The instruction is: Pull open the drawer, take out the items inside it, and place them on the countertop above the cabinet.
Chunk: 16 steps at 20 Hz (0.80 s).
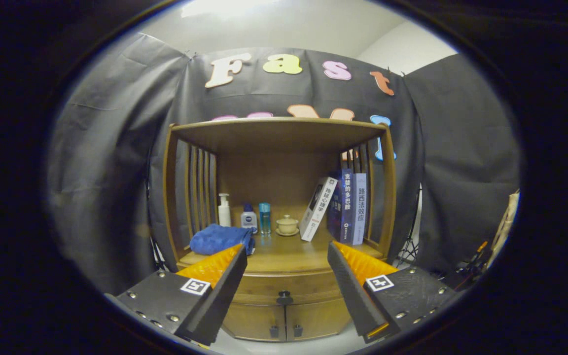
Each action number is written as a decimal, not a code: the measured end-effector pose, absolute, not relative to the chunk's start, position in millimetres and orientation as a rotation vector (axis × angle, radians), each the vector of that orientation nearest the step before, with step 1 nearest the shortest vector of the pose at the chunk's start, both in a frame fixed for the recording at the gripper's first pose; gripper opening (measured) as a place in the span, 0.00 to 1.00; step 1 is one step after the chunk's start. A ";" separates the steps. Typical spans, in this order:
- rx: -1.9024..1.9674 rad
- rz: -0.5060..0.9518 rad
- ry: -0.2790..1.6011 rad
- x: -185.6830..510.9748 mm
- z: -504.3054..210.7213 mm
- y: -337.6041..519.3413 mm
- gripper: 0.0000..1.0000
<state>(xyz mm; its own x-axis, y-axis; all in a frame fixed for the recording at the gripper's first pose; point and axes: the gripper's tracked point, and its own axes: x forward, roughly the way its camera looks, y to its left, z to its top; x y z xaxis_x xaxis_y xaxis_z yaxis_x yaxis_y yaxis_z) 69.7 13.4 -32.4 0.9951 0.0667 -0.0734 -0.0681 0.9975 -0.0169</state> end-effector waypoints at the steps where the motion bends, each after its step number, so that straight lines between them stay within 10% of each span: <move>1: -0.019 0.065 0.080 78.1 -37.0 11.0 0.99; 16: 0.020 0.098 0.286 135.6 -209.3 21.3 0.99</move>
<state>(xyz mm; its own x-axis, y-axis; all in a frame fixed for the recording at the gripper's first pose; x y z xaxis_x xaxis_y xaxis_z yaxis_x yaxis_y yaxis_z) 135.6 21.3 -209.3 0.9546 0.0989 -0.2809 -0.0932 0.9951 0.0337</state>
